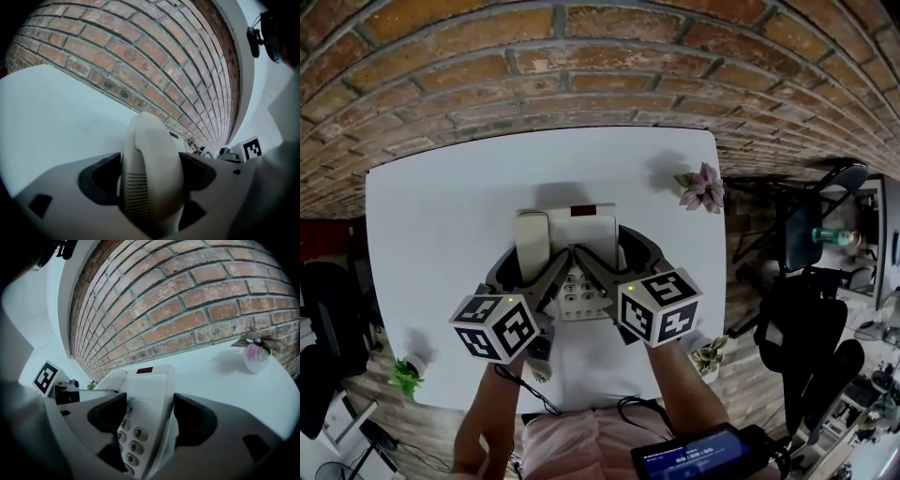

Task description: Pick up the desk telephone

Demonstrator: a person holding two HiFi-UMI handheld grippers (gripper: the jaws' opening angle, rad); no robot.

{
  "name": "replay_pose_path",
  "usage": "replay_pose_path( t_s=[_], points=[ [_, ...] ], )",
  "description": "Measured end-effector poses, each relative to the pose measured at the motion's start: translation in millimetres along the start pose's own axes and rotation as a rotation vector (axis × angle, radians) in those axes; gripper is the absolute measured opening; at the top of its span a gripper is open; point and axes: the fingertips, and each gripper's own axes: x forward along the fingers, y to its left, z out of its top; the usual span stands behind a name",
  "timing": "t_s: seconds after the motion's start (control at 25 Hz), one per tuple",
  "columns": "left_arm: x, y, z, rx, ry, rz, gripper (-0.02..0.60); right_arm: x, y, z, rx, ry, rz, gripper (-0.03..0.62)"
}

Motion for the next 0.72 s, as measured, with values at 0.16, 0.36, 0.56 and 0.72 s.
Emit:
replay_pose_path(
  t_s=[0.16, 0.36, 0.56, 0.72],
  points=[
    [-0.2, -2.5, -1.1, 0.057, 0.014, 0.006, 0.368, -1.7, -0.2, -0.2, -0.014, -0.019, 0.01, 0.322],
    [-5.4, -3.4, 1.8, 0.093, -0.035, 0.043, 0.35, -3.6, 2.7, 1.5, -0.038, -0.031, 0.021, 0.324],
    [-17.3, -9.0, 5.5, 0.154, -0.136, 0.074, 0.333, -8.1, 8.9, 3.4, -0.062, -0.048, 0.029, 0.336],
    [-26.1, -13.3, 7.6, 0.182, -0.212, 0.074, 0.331, -7.6, 13.7, 3.4, 0.001, -0.054, 0.092, 0.356]
  ],
)
